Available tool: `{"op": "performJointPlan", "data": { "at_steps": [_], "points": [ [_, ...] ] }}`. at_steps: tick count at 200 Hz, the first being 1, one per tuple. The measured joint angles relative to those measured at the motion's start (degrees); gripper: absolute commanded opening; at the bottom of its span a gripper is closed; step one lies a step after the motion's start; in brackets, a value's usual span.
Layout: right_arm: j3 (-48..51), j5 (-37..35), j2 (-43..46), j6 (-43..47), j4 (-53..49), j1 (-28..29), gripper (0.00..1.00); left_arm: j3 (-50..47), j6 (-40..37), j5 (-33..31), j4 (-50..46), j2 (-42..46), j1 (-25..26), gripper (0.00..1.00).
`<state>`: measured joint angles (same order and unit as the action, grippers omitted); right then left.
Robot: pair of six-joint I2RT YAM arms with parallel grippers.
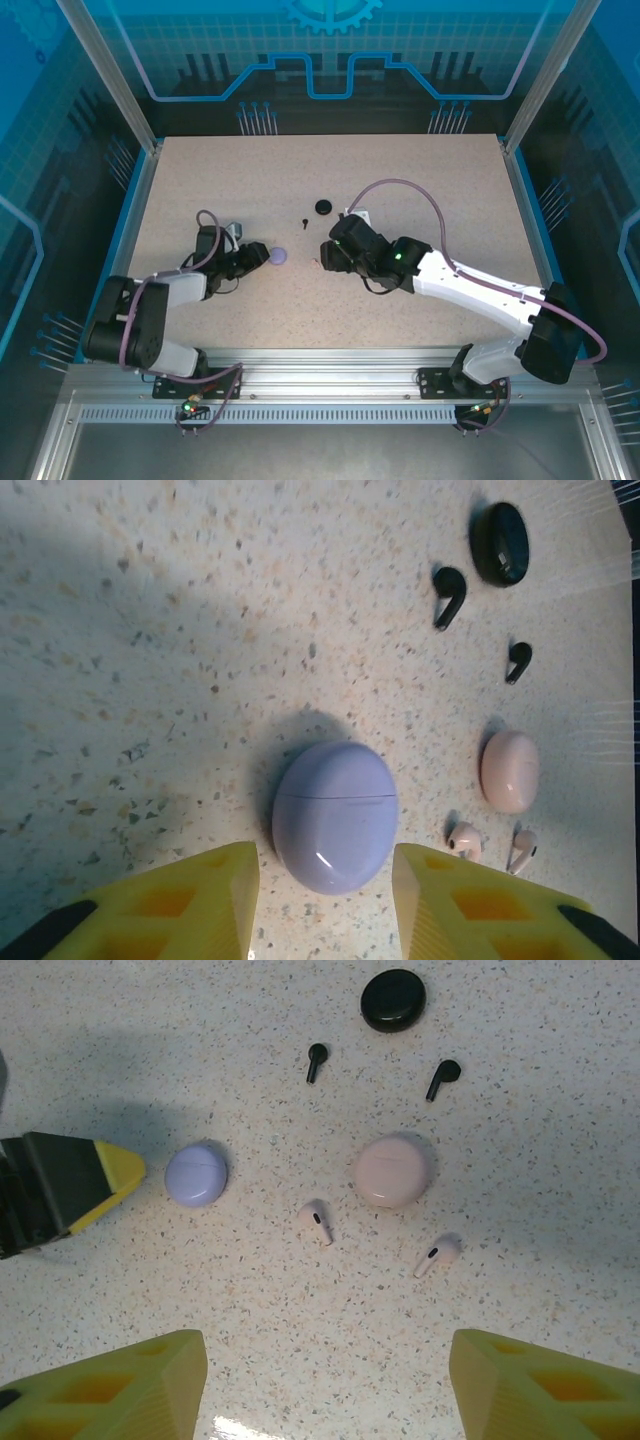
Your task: Insert the wireless bluetooth earbuds into the charging case
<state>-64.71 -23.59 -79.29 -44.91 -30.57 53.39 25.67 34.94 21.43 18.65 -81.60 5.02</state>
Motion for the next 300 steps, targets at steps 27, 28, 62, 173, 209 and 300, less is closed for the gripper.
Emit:
{"op": "performJointPlan", "data": {
  "at_steps": [27,28,62,173,209,300],
  "points": [
    [-2.03,0.09,-1.90,1.44,-0.79,-1.27,0.72,1.53,-0.57,-1.29,-4.48,7.43,-0.04,0.45],
    [-2.10,0.13,-1.99,1.44,-0.83,-1.33,0.72,1.60,-0.57,-1.31,-4.66,7.82,-0.04,0.45],
    [-5.60,1.55,-7.56,3.67,-2.45,-4.37,0.73,3.43,-0.50,-1.70,-8.96,18.16,-0.04,0.49],
    [-18.69,5.73,-30.62,5.95,-6.25,-8.92,0.72,7.85,2.71,-1.51,-10.69,29.70,2.08,0.53],
    [-22.01,6.34,-34.86,5.92,-7.02,-9.84,0.70,8.74,2.64,-1.75,-10.82,29.73,3.41,0.54],
    [-24.87,7.78,-40.46,5.16,-7.10,-10.69,0.67,9.88,2.10,-2.40,-11.19,29.75,4.15,0.55]
  ]
}}
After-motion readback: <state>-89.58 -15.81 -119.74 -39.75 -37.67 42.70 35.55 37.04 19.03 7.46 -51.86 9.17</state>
